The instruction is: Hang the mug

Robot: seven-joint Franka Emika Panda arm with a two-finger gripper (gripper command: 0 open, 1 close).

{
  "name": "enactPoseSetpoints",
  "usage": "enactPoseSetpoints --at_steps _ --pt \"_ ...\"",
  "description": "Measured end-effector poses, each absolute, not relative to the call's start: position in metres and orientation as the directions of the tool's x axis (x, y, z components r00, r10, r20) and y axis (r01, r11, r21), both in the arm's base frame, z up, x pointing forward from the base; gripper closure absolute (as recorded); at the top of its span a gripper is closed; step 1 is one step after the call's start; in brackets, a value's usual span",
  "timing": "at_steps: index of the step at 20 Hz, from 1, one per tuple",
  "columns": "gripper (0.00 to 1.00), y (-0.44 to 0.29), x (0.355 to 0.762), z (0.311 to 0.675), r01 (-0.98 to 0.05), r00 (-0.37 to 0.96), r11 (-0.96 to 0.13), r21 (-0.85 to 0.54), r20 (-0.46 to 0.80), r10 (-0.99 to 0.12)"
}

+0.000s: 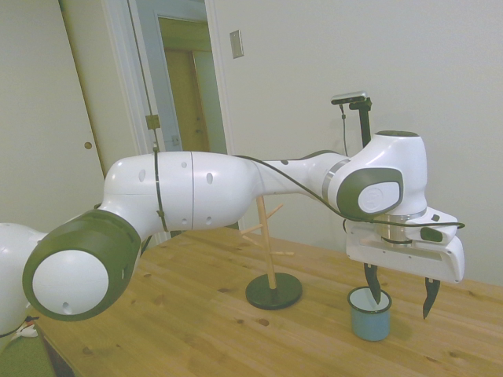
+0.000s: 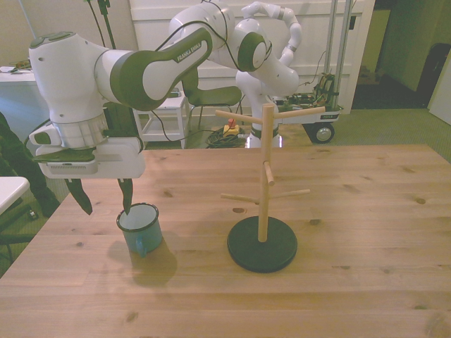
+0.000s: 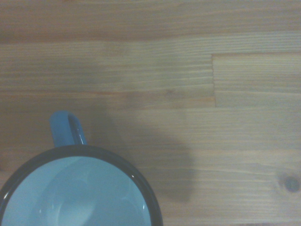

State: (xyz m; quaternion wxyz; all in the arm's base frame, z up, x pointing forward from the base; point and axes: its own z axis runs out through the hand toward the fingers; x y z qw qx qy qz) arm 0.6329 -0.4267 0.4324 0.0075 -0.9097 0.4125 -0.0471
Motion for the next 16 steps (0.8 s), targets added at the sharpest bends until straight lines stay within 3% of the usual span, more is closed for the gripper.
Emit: enactPoseSetpoints --at_steps 16 --pt "0.00 -0.395 0.656 0.410 -0.721 0.687 -0.689 -0.070 0.058 -0.724"
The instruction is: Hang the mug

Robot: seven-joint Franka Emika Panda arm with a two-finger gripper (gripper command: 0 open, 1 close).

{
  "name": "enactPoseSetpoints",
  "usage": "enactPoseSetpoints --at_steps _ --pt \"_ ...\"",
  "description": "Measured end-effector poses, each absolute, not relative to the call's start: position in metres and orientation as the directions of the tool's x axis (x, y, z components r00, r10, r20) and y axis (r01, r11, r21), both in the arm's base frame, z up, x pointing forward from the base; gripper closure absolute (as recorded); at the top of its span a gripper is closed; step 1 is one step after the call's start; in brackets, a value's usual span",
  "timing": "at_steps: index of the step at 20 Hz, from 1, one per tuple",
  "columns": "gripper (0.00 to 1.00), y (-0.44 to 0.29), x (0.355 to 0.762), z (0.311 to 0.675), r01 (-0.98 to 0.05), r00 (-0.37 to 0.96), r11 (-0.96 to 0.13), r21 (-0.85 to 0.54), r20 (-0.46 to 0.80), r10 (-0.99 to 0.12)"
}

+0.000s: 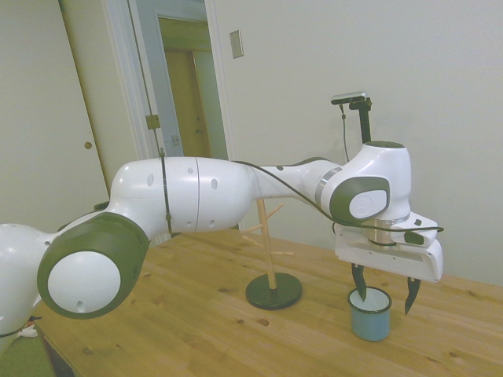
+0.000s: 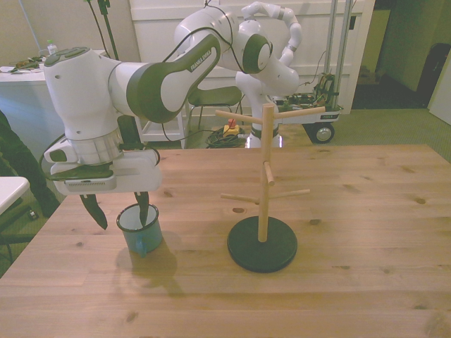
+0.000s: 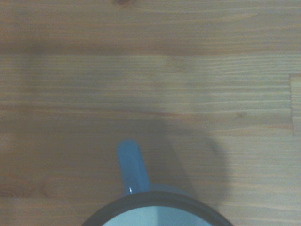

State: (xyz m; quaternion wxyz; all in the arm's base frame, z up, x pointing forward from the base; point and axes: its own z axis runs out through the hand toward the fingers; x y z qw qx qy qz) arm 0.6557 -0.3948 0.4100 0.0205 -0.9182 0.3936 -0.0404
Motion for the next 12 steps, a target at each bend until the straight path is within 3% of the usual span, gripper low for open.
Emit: enactPoseSetpoints --at_steps 2,3,12 --pt "0.00 -0.394 0.656 0.405 -0.723 0.686 -0.688 -0.068 0.052 -0.726" --pt "1.00 -0.394 0.655 0.402 -0.724 0.685 -0.687 -0.067 0.049 -0.727" --pt "1.00 -0.395 0.657 0.389 -0.739 0.666 -0.670 -0.071 0.068 -0.743"
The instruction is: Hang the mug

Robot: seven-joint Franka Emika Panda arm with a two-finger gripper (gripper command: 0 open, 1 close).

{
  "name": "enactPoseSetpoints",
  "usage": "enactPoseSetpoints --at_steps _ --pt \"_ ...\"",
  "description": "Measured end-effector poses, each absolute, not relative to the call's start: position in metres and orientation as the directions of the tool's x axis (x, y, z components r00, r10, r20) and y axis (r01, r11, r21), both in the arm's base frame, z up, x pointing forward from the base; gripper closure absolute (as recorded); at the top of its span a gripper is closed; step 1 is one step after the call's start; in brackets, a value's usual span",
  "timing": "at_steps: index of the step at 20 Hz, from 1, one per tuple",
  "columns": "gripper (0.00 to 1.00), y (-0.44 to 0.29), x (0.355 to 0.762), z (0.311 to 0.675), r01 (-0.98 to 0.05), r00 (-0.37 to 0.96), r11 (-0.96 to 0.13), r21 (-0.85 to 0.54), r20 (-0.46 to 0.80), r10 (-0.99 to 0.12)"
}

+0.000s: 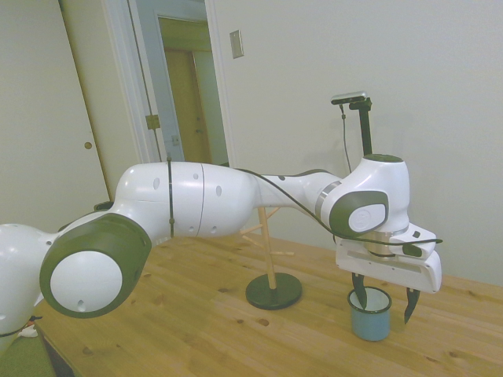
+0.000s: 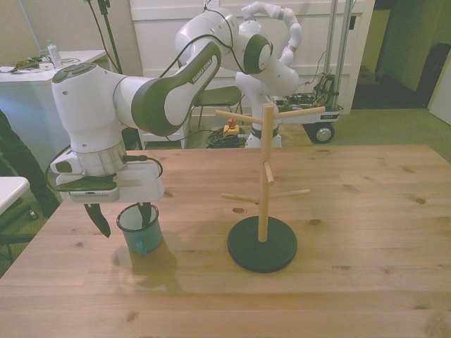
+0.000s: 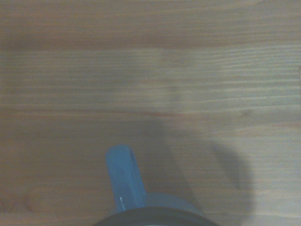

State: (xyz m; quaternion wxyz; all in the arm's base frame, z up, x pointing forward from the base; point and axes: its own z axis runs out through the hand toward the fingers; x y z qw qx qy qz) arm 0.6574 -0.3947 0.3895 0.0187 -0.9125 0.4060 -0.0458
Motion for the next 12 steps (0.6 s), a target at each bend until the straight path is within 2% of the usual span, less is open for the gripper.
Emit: enactPoseSetpoints --at_steps 12 --pt "1.00 -0.3842 0.6592 0.3851 -0.746 0.659 -0.662 -0.071 0.054 -0.750"
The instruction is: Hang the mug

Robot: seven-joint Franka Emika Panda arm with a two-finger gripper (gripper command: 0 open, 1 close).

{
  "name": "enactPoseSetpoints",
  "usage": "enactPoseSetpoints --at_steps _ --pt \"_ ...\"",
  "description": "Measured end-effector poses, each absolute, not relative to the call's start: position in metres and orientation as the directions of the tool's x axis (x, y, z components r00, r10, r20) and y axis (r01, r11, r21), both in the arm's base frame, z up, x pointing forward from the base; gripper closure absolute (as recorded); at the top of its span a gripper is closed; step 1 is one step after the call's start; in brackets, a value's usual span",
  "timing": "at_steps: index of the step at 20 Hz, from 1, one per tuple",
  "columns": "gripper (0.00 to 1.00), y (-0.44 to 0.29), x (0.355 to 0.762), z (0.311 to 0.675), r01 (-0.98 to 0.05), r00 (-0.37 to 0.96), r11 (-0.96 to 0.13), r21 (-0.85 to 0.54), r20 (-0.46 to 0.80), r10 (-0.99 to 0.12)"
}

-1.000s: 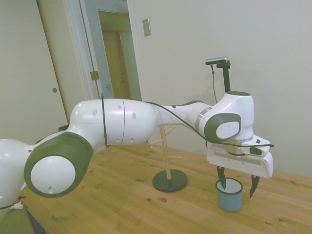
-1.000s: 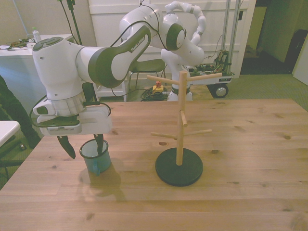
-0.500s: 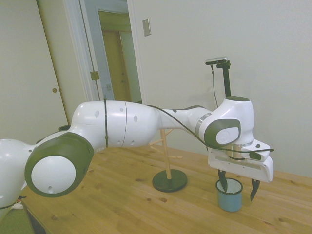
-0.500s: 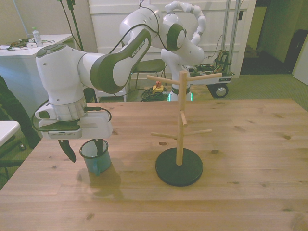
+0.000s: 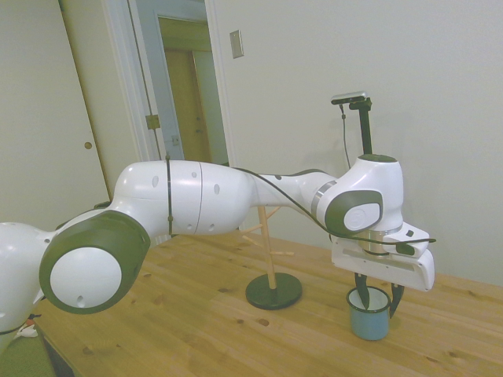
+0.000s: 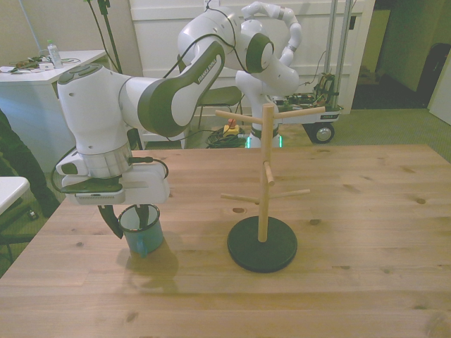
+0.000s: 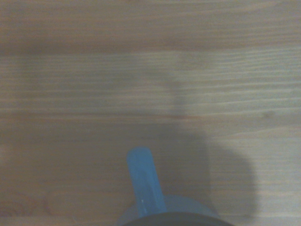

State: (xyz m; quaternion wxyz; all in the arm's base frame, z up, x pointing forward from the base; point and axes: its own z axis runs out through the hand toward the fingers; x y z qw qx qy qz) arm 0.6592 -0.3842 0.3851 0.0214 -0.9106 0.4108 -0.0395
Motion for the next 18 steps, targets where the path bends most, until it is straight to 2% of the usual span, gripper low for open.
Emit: enactPoseSetpoints --at_steps 5,18 --pt "1.00 -0.385 0.656 0.380 -0.750 0.656 -0.658 -0.070 0.051 -0.753" --pt "1.00 -0.383 0.638 0.394 -0.746 0.658 -0.661 -0.080 0.063 -0.751"
